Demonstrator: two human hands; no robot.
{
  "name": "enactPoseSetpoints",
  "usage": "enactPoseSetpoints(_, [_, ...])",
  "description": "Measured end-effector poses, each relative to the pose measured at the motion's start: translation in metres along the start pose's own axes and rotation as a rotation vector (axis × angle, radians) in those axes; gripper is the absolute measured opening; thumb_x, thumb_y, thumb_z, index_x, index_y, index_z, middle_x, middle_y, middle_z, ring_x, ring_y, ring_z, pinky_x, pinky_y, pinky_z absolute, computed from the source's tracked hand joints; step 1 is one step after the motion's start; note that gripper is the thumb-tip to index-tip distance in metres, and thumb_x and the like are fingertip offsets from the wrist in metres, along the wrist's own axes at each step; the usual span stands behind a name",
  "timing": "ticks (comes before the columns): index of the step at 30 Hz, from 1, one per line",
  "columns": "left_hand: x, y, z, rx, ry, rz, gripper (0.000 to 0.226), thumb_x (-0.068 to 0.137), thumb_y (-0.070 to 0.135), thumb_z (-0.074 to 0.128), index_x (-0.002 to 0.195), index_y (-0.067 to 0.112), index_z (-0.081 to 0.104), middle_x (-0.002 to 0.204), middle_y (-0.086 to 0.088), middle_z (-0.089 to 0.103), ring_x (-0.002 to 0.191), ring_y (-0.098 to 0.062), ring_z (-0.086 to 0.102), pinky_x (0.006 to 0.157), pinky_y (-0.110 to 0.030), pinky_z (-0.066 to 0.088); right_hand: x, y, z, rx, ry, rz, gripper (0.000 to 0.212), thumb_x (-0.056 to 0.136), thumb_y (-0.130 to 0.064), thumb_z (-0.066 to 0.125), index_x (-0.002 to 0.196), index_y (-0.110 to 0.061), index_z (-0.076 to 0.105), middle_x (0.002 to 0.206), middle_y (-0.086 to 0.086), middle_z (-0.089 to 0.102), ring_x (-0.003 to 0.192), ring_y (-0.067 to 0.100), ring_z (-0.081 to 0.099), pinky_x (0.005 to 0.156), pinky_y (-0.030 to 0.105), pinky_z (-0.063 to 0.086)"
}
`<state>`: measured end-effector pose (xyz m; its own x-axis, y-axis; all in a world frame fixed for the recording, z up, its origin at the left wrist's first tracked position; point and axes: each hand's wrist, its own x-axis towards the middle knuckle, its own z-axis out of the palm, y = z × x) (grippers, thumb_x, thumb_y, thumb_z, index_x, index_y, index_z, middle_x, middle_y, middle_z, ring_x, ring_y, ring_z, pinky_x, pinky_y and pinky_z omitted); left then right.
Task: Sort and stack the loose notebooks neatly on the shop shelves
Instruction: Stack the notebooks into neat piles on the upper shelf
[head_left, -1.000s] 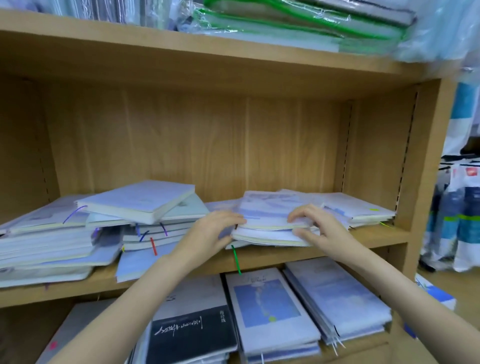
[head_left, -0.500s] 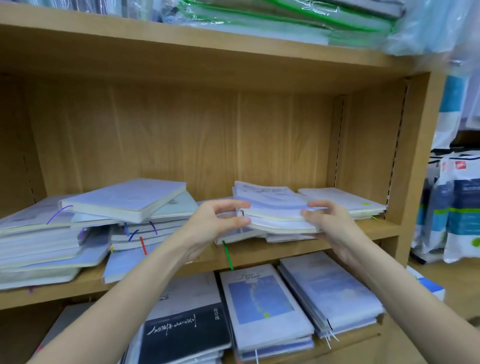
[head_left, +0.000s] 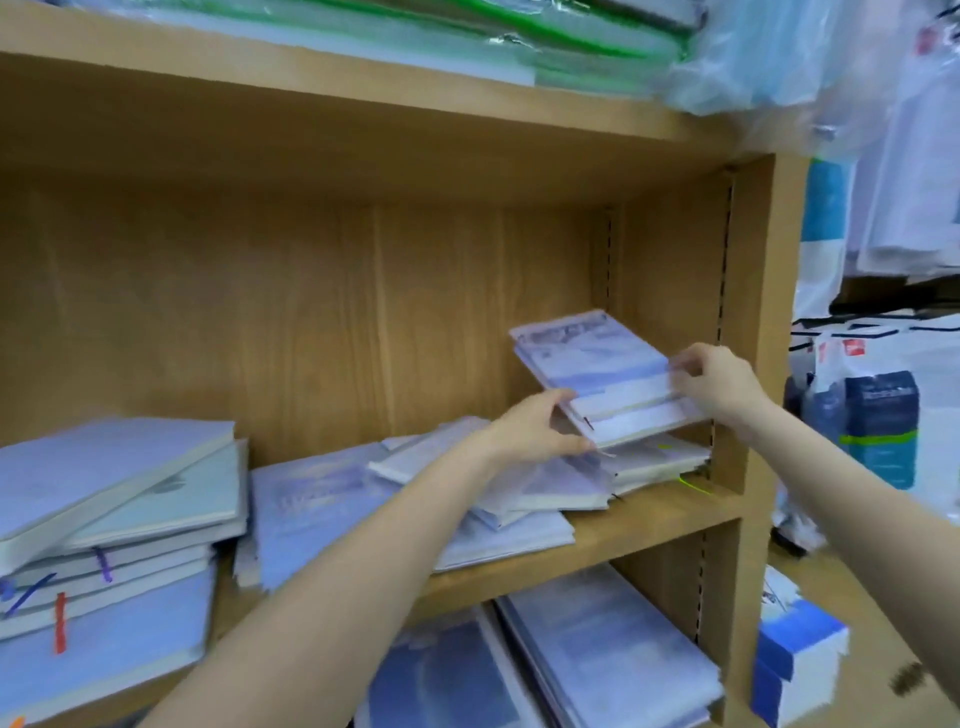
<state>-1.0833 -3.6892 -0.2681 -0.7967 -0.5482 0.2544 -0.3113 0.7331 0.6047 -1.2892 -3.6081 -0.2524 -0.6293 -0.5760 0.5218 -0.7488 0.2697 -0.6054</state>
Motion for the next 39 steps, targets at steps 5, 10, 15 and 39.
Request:
enactPoseSetpoints(5, [0.020, -0.025, 0.015, 0.237, -0.221, -0.096, 0.036, 0.085, 0.024, 0.062, 0.120, 0.016, 0.054, 0.124, -0.008, 0.056, 0.117, -0.019, 0.051, 0.100, -0.031, 0.040, -0.030, 0.029, 0.029, -0.019, -0.355, -0.334, 0.024, 0.096, -0.020, 0.051, 0.117, -0.016, 0.062, 0.123, 0.000, 0.056, 0.116, 0.017, 0.051, 0.092, 0.027, 0.039])
enactPoseSetpoints(10, [0.011, -0.026, 0.014, 0.354, -0.266, -0.033, 0.055, 0.089, 0.032, 0.059, 0.140, 0.020, 0.040, 0.142, 0.006, 0.043, 0.130, -0.008, 0.040, 0.102, -0.016, 0.030, -0.046, 0.055, 0.041, -0.019, -0.502, -0.526, 0.038, 0.092, -0.024, 0.058, 0.130, -0.024, 0.052, 0.137, -0.013, 0.045, 0.128, 0.002, 0.039, 0.108, 0.022, 0.028])
enactPoseSetpoints(15, [0.008, -0.024, 0.016, 0.393, -0.298, -0.038, 0.075, 0.084, 0.042, 0.064, 0.147, 0.027, 0.025, 0.149, 0.010, 0.032, 0.136, -0.008, 0.030, 0.111, -0.024, 0.024, -0.036, 0.057, 0.042, -0.062, -0.286, -0.608, 0.030, 0.086, -0.003, 0.063, 0.113, -0.012, 0.067, 0.119, 0.001, 0.064, 0.114, 0.014, 0.058, 0.093, 0.005, 0.036])
enactPoseSetpoints(39, [-0.123, -0.048, -0.069, 0.516, 0.228, -0.053, 0.030, 0.096, 0.024, 0.049, 0.123, 0.015, 0.059, 0.121, 0.004, 0.062, 0.111, -0.010, 0.056, 0.088, -0.017, 0.037, -0.094, -0.071, 0.045, 0.294, -0.568, -0.493, 0.049, 0.082, -0.033, 0.069, 0.127, -0.021, 0.054, 0.125, -0.013, 0.051, 0.120, 0.009, 0.048, 0.084, 0.010, 0.037])
